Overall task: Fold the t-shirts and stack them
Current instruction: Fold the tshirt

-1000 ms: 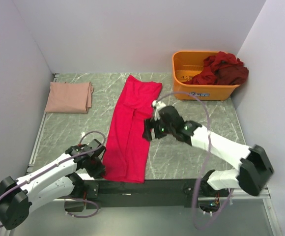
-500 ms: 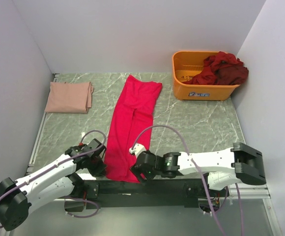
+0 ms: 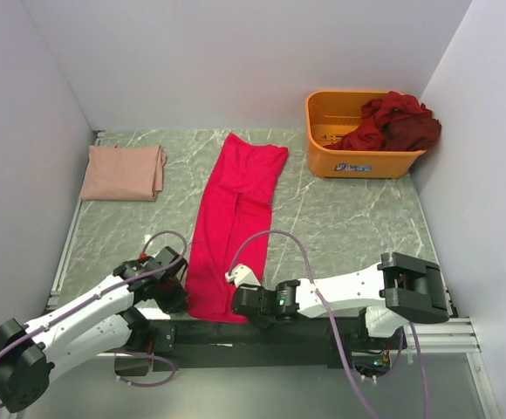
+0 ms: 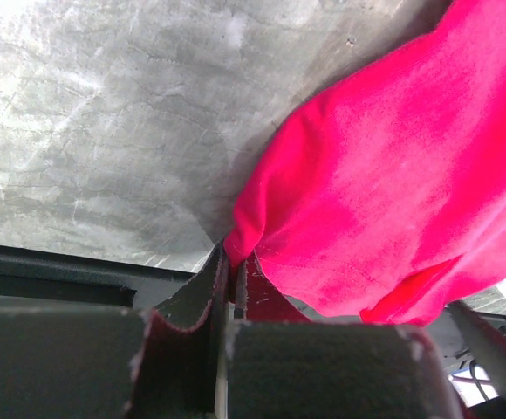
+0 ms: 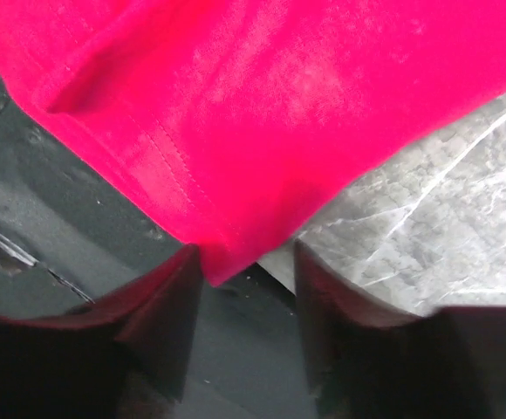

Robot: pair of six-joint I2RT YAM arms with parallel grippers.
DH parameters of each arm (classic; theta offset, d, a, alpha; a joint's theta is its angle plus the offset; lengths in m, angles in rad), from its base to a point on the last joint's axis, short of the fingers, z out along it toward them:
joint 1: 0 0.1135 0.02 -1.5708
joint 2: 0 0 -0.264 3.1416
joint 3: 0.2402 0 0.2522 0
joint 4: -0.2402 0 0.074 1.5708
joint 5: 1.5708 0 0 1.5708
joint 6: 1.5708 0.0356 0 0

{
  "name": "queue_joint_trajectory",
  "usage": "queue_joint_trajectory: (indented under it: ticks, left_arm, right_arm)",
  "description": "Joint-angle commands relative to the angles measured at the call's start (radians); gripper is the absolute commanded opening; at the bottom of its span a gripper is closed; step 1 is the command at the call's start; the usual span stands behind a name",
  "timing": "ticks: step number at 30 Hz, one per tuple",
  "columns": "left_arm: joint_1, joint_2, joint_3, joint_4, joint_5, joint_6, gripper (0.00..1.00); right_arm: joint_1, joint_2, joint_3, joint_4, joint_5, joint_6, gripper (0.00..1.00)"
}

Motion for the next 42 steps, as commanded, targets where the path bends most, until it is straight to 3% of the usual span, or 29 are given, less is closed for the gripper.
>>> queue_joint_trajectory:
  ticks: [1, 2, 4, 5, 9, 18, 26, 33, 42]
  left_arm:
    - [-0.004, -0.025, 0.034, -0.011, -0.022, 0.008, 0.01]
    - [-0.003, -0.036, 0.045, -0.014, -0.022, 0.009, 0.01]
    - [-0.004, -0.05, 0.078, -0.029, -0.022, 0.011, 0.01]
    - [-0.003, -0.053, 0.089, -0.031, -0.022, 0.012, 0.01]
    - [-0.003, -0.051, 0.181, 0.003, -0.084, 0.046, 0.01]
    - [0.037, 0.292, 0.505, 0.184, -0.294, 0.173, 0.01]
    - [0.197, 0.554, 0.741, 0.345, -0.204, 0.325, 0.01]
    - [0.241, 0.798, 0.914, 0.373, -0.143, 0.422, 0.01]
    - [0.292, 0.955, 1.017, 0.388, -0.117, 0.45, 0.01]
  right_arm:
    - [0.007, -0.003, 0.038, -0.02, 0.077, 0.048, 0.38]
    - [0.008, -0.026, 0.038, -0.023, 0.084, 0.056, 0.18]
    - [0.008, -0.058, 0.037, -0.024, 0.096, 0.062, 0.03]
    - [0.008, -0.095, 0.038, -0.034, 0.105, 0.064, 0.01]
    - [-0.002, -0.173, 0.049, -0.06, 0.125, 0.071, 0.0]
    - [-0.337, -0.296, 0.087, 0.015, 0.006, -0.027, 0.0]
    - [-0.556, -0.108, 0.259, 0.048, -0.09, -0.035, 0.0]
    - [-0.685, 0.082, 0.406, -0.004, -0.127, -0.024, 0.0]
    - [-0.8, 0.242, 0.51, 0.005, -0.173, -0.044, 0.0]
